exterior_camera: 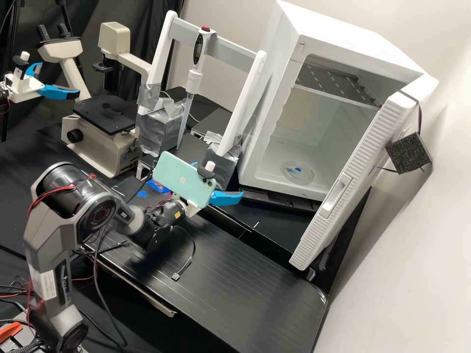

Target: Close the door

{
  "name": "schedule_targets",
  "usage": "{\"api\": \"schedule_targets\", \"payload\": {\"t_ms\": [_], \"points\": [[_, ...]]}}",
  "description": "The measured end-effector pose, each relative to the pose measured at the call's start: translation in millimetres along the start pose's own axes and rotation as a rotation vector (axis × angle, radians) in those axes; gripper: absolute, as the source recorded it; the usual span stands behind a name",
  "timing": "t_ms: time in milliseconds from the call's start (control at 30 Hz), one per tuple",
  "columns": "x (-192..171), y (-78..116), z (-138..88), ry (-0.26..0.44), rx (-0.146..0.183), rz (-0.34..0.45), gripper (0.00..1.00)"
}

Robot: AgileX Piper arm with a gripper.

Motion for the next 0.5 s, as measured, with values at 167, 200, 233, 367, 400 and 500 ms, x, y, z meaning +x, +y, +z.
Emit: {"api": "schedule_targets", "payload": {"t_ms": [167,200,233,367,400,500], "points": [[-23.6,25.0,10.0,0.057,0.037,0.104,1.00],[-27.5,29.6,12.2,0.062,0.039,0.123,1.00],[-32.3,34.9,15.6,0.064,0.042,0.144,1.00],[-51.2,60.1,28.2,0.027,0.044,0.231,1.00],[-55.2,67.1,31.1,0.016,0.045,0.259,1.00],[-66.5,84.2,38.0,-0.013,0.049,0.328,1.00]]}}
